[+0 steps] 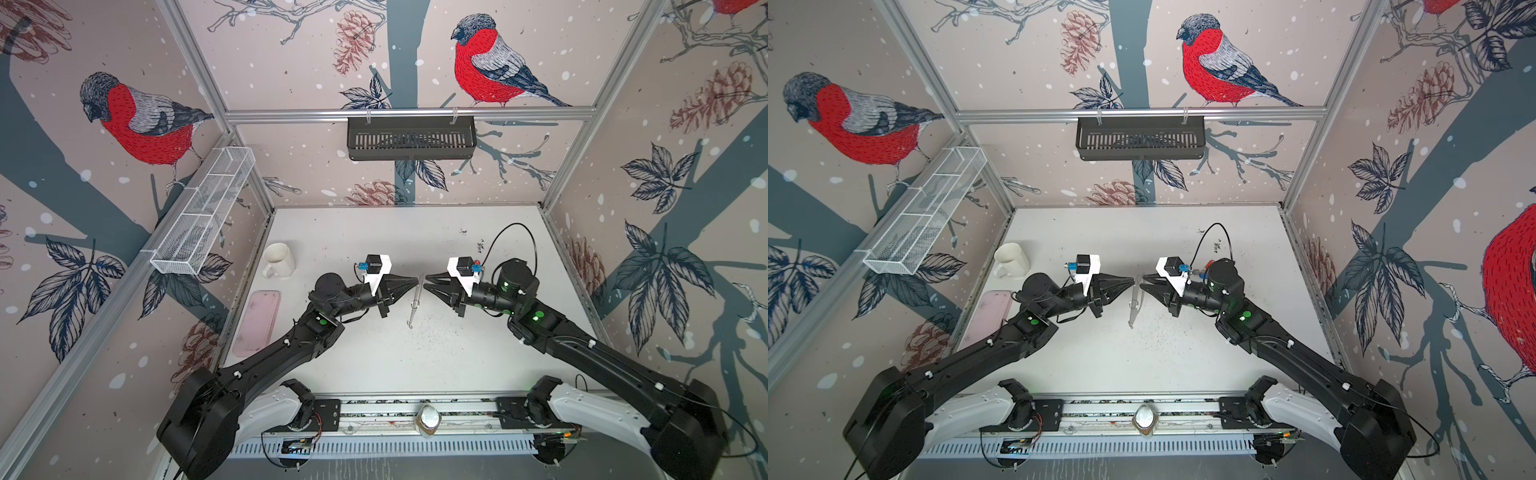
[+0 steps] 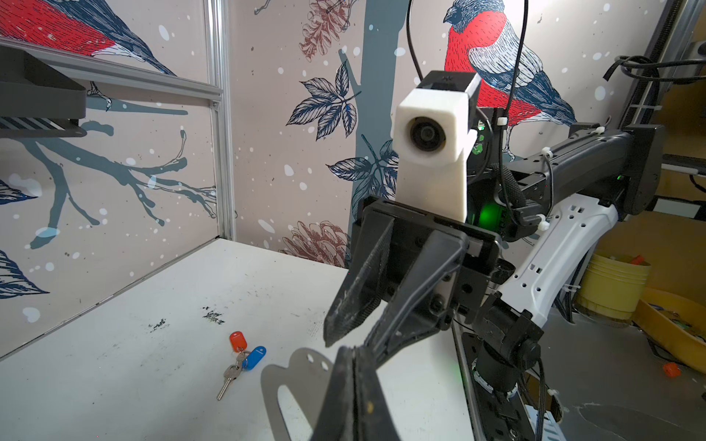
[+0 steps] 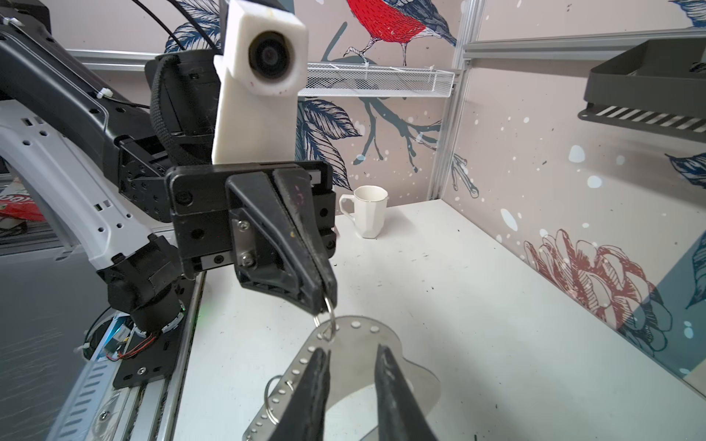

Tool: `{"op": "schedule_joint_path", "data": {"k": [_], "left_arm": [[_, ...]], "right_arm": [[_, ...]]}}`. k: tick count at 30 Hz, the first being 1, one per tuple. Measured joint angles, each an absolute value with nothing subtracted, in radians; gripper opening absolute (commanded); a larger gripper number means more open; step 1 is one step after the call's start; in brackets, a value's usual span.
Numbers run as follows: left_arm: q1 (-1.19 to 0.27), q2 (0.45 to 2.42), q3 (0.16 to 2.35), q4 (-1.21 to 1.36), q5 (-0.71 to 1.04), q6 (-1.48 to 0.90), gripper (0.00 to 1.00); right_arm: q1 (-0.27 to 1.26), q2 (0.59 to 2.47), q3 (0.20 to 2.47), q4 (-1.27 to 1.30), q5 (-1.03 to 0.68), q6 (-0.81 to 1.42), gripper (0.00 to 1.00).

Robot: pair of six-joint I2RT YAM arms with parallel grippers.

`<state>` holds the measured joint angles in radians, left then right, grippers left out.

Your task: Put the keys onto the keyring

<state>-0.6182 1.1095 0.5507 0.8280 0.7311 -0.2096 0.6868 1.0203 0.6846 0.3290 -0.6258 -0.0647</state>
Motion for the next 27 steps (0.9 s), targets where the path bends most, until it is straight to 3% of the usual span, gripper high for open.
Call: {"op": "schedule_joint_path", "data": {"k": [27], "left_arm": [[-0.616, 1.157, 0.552, 0.916, 0.765, -0.223, 0.0]], "right_arm": [[0.713, 1.081, 0.727, 0.319, -0.655, -0.073, 0.06]]}}
